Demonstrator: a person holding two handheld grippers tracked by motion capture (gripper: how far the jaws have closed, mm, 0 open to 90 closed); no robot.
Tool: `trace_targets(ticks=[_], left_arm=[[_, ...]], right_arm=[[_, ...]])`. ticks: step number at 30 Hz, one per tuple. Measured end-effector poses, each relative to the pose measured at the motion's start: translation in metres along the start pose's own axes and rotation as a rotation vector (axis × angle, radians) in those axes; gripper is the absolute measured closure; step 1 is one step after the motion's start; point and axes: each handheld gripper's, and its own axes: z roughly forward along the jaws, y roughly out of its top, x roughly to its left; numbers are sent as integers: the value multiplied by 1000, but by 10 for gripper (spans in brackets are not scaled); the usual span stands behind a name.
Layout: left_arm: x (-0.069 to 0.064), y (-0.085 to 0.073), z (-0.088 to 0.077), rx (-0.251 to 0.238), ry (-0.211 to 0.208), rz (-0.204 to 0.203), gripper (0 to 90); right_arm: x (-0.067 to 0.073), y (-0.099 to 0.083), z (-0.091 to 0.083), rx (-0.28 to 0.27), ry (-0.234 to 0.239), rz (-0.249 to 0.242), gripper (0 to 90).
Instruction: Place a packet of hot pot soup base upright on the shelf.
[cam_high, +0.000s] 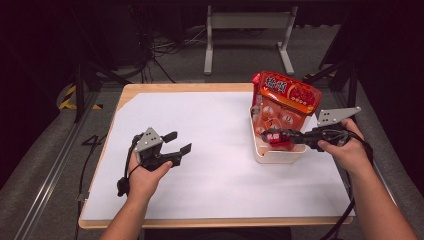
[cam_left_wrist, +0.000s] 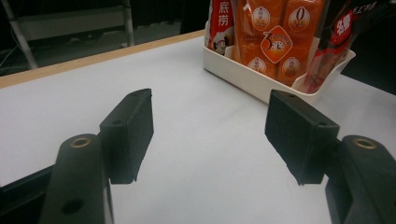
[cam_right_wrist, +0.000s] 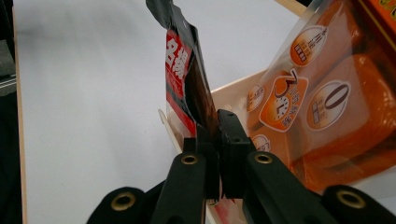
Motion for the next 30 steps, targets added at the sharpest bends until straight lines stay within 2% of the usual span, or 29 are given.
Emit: trace_targets(ticks=[12, 13, 15, 18, 19, 20, 25, 30], left_arm=[[0, 0, 0, 3, 2, -2, 329], [1, 0, 0, 3, 2, -2, 327], [0, 0, 0, 4, 0, -5, 325], [0, 0, 1, 3, 0, -4, 322], [0, 0, 1, 3, 0, -4, 321], [0, 0, 1, 4, 1, -5, 320], [0, 0, 1, 3, 3, -3, 315], [-1, -1, 1, 8, 0, -11, 301]], right_arm=[[-1, -14, 7, 45, -11, 35, 824], [-2, -17, 6, 46, -24, 52, 767], [-2, -18, 5, 28, -37, 55, 655], [-1, -18, 3, -1, -47, 61, 555], [-1, -18, 3, -1, -47, 61, 555], [1, -17, 2, -23, -49, 71, 492], [4, -15, 1, -48, -50, 73, 432], [11, -9, -1, -99, -77, 77, 343]])
